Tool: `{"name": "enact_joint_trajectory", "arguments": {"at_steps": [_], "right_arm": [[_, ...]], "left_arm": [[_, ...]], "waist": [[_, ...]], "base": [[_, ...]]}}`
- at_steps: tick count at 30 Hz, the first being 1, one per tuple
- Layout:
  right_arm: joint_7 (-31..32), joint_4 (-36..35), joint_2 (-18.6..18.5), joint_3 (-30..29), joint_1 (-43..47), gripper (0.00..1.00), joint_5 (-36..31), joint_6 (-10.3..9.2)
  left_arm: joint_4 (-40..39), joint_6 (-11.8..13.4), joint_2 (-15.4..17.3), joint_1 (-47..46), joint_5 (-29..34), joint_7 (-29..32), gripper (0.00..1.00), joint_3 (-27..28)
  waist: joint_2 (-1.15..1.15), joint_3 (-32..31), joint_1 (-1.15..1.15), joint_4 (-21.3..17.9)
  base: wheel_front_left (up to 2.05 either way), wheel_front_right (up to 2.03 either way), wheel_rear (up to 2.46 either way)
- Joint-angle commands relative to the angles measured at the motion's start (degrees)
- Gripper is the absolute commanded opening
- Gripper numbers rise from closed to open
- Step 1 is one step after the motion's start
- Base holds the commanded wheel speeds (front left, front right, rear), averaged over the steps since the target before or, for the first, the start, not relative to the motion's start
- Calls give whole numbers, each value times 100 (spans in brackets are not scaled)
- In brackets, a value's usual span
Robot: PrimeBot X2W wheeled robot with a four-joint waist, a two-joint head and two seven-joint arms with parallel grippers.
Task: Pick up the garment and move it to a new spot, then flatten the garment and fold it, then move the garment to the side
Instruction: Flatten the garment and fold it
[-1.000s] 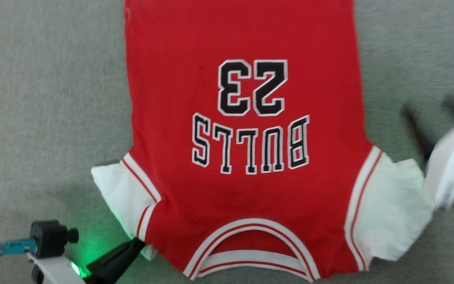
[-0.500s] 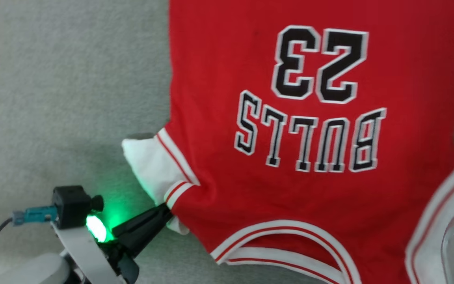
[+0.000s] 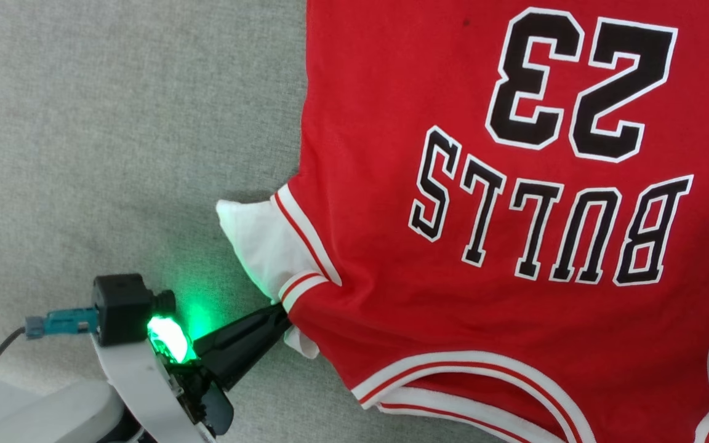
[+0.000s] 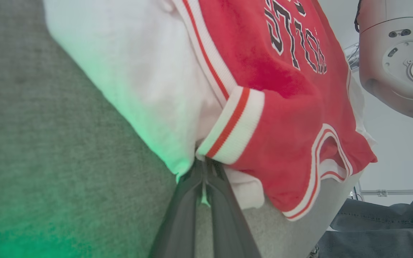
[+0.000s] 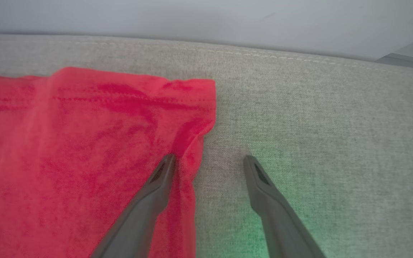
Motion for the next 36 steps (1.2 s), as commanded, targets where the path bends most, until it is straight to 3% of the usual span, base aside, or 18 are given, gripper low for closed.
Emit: {"name": "enact_joint_trajectory", "arguments": {"at_steps": [1, 2, 11, 15, 18, 22, 27, 32, 36], "right_arm": [[37, 161, 50, -86, 173, 16, 67, -7], [24, 159, 48, -106, 205, 0, 73, -7], [-402, 123, 33, -261, 366, 0, 550, -8], [-474, 19, 29, -15, 734, 0, 858, -8], [-252, -290, -209, 261, 1236, 0, 1294, -8], [291, -1155, -693, 635, 2236, 0, 2075, -8], [740, -2583, -1003, 433, 3875, 0, 3024, -8], [636, -3688, -788, 215, 5731, 0, 3709, -8], [298, -4170, -466, 365, 7076, 0, 4077, -8]], "left_arm": [[455, 200, 60, 57, -40, 106, 0, -67], [467, 200, 58, 54, -36, 106, 0, -45], [430, 173, 65, 228, -79, 74, 0, 256], [432, 137, 72, 516, -157, 62, 0, 546], [496, 120, 103, 805, -137, 61, 0, 826], [587, 117, 110, 1176, -84, 61, 0, 1125], [684, 117, 84, 1558, -46, 61, 0, 1390], [744, 117, 19, 1856, -43, 61, 0, 1547], [750, 117, -44, 2054, -6, 61, 0, 1665]], "waist": [[0, -8, 0, 3], [0, -34, 0, -3], [0, -560, 0, -182], [0, -991, 0, -415], [0, -1360, 0, -599], [0, -1777, 0, -813], [0, -2191, 0, -993], [0, -2456, 0, -1150], [0, -2530, 0, -1311]], "base": [[0, 0, 0], [0, 0, 0], [0, 0, 0], [0, 0, 0], [0, 0, 0], [0, 0, 0], [0, 0, 0], [0, 0, 0], [0, 0, 0]]}}
